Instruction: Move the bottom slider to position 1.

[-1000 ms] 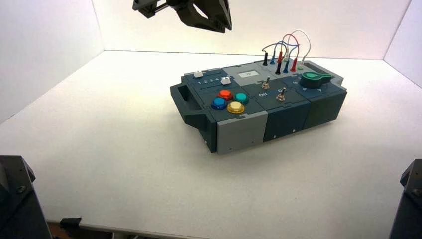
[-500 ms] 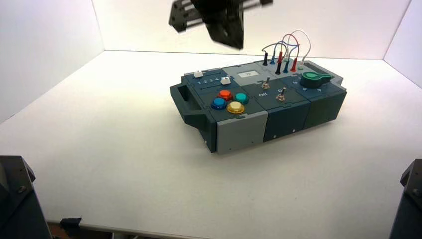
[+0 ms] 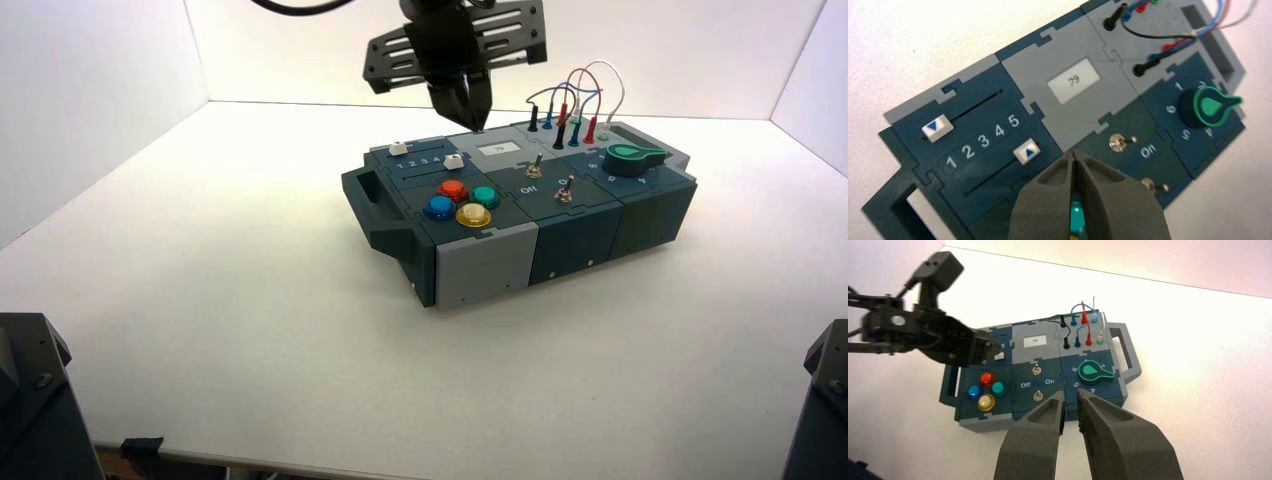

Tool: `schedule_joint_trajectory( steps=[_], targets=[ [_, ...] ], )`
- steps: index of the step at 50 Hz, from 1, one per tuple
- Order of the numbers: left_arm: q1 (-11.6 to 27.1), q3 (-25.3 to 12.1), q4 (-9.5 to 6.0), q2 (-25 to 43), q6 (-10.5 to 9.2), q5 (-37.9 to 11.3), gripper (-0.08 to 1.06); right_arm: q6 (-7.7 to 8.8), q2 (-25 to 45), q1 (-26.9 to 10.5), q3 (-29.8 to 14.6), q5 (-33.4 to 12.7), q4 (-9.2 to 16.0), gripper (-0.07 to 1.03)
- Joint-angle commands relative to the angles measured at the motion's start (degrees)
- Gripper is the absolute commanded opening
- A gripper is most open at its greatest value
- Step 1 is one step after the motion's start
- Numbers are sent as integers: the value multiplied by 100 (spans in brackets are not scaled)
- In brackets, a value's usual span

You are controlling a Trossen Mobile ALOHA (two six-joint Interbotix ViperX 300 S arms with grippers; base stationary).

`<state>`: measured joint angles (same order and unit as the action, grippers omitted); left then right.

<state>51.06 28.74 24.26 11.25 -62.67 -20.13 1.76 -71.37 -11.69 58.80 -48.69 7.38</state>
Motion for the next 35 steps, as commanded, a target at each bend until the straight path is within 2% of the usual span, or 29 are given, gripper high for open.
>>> schedule_joint_trajectory(
  steps=[1,23,35],
  targets=[
    [-97,-220,-70,26,-35,-18,-3,-18,35,0,-149,26,26,15],
    [-211,-299,-272,360,-18,-35,-3,-18,35,0,-167,62,18,15],
    [-272,-308,-281,431,-9,-35,-3,-18,53,0,-176,70,9,15]
  ],
)
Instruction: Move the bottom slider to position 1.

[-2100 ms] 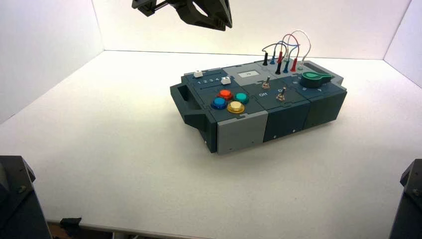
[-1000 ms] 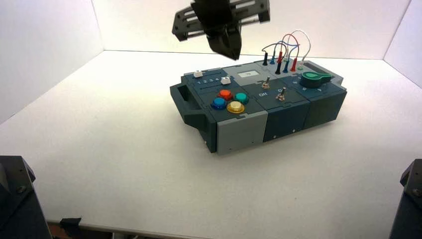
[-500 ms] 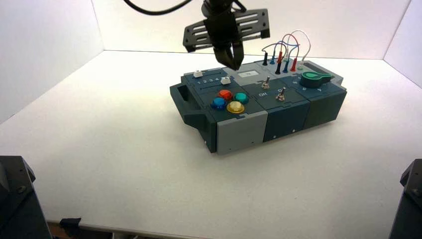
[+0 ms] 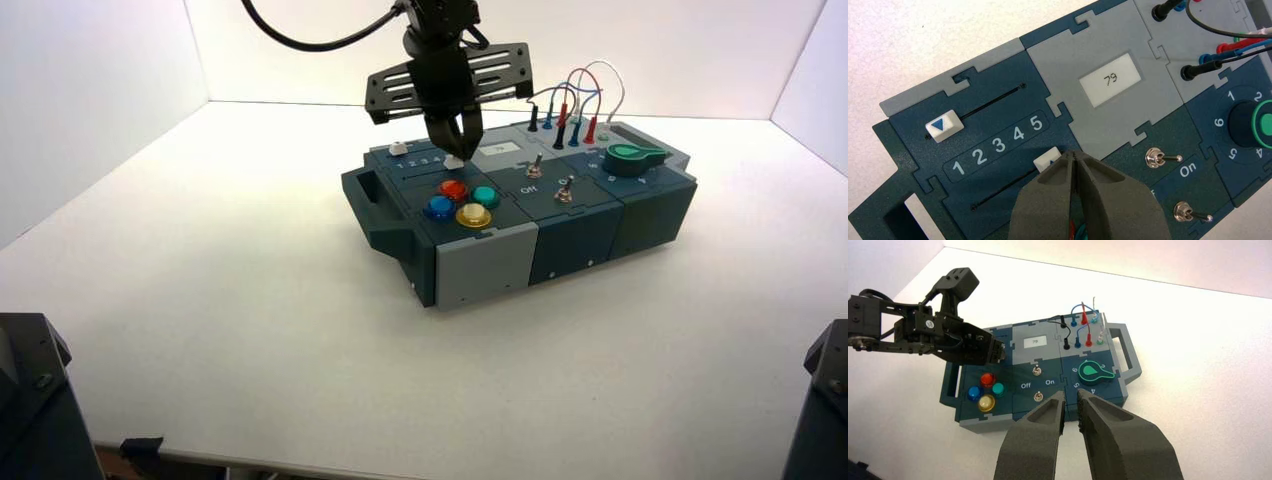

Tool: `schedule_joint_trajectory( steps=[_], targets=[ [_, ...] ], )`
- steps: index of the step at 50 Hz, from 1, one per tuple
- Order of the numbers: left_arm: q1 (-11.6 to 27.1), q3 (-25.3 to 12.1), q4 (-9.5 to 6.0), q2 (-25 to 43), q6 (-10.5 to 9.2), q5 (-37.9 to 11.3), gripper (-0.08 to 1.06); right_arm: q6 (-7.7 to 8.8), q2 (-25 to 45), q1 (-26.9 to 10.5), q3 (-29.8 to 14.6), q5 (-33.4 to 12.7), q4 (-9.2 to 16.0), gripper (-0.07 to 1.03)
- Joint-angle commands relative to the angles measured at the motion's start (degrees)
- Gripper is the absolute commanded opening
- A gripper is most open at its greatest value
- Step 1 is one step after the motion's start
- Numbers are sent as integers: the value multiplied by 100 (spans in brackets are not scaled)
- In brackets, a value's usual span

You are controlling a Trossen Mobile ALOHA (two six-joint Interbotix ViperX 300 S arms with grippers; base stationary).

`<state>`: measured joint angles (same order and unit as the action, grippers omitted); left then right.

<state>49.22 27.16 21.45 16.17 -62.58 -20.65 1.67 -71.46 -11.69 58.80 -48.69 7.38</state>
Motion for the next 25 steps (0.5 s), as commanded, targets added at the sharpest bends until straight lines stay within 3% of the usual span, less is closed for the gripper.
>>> schedule_joint_trajectory(
  steps=[1,25],
  targets=[
    [-97,-149,0,-53,-18,18,-3,-9,62,0,-176,62,9,15],
    [-132,-272,-26,53,-18,18,-3,0,53,0,-176,62,0,15]
  ],
)
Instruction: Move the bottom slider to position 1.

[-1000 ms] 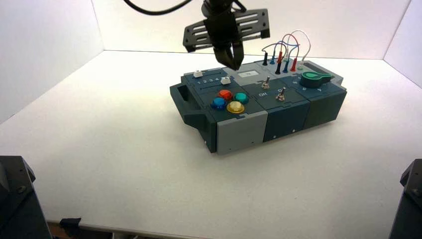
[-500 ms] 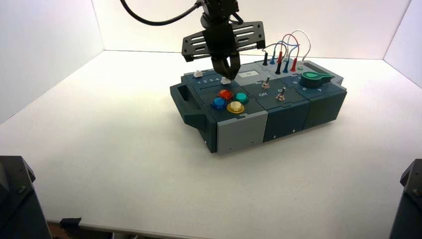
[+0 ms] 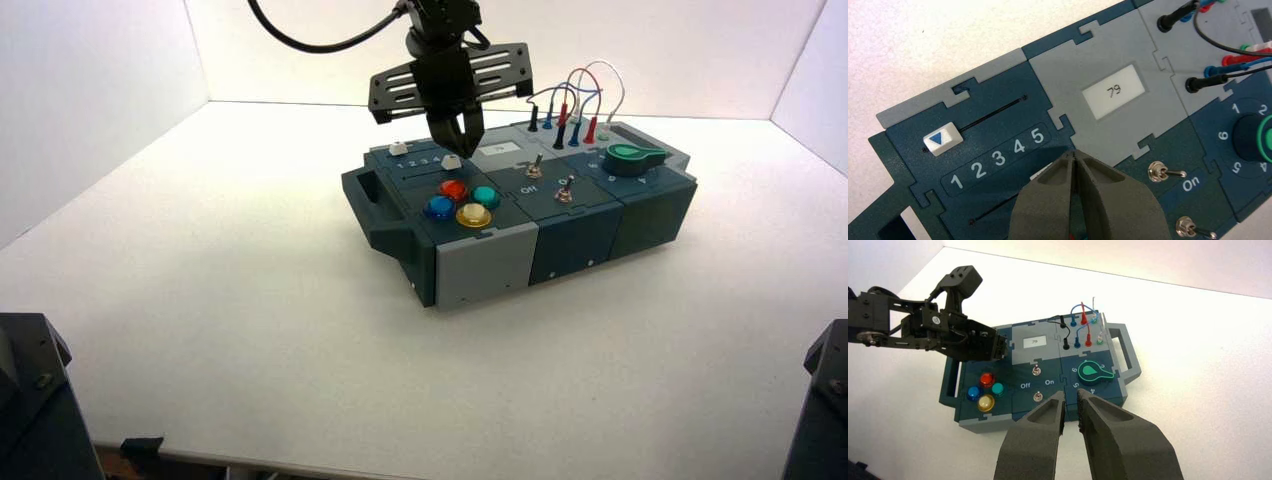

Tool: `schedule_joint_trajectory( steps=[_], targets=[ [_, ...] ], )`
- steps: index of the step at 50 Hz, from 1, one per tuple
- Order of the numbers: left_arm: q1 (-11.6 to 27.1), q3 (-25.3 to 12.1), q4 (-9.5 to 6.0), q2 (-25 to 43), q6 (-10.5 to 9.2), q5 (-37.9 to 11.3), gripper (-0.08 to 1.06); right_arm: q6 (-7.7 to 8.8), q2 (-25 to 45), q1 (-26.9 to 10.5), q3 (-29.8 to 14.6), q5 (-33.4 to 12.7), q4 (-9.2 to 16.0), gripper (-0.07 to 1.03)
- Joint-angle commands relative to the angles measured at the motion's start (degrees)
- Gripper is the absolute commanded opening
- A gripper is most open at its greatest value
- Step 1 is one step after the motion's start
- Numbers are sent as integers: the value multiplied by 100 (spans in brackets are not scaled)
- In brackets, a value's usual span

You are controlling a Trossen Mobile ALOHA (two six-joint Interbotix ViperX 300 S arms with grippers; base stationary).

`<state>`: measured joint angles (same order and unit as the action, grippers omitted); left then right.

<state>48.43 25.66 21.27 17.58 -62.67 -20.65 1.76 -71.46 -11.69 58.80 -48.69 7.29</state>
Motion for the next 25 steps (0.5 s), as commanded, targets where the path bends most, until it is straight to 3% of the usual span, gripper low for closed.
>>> schedule_joint_trajectory(
  steps=[1,25],
  targets=[
    [-53,-123,-9,-79,-9,18,-3,-9,62,0,-176,62,9,15],
    [-246,114,-9,-141,-18,-44,-3,0,62,0,-167,62,-18,15]
  ],
)
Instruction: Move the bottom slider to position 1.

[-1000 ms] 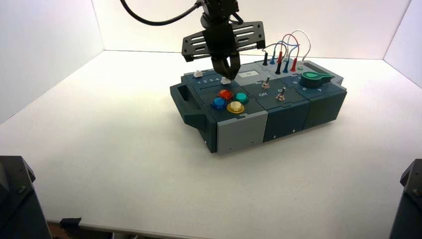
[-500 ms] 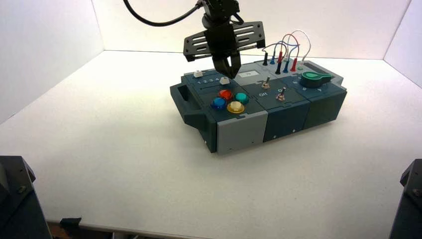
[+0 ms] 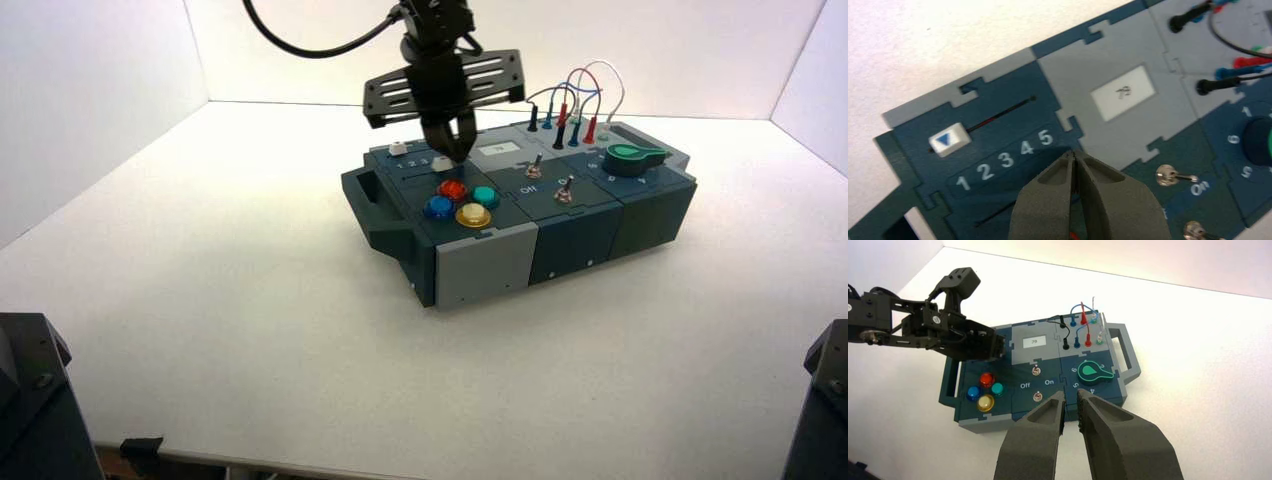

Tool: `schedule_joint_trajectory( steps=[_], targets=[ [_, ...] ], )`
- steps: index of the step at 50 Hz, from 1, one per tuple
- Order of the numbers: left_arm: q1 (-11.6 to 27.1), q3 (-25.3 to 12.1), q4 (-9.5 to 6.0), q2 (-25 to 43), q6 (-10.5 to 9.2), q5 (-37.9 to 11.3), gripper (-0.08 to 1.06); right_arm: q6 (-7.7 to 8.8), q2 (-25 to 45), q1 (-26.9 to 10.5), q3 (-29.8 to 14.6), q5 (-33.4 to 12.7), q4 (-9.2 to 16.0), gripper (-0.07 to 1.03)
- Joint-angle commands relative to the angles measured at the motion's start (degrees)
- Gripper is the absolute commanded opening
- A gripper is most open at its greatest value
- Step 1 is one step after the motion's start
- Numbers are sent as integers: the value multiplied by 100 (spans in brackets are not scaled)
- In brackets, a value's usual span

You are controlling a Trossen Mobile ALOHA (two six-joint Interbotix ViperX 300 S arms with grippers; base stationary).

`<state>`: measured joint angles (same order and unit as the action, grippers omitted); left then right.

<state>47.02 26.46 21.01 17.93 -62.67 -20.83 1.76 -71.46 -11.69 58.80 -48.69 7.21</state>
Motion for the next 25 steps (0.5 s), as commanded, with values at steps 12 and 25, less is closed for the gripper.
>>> schedule_joint_trajectory(
  steps=[12,25],
  targets=[
    [-158,193,18,-229,-18,-26,-3,0,62,0,-167,79,-35,15],
    [-158,431,9,-396,-26,-26,-3,0,62,0,-167,132,-35,15]
  ],
)
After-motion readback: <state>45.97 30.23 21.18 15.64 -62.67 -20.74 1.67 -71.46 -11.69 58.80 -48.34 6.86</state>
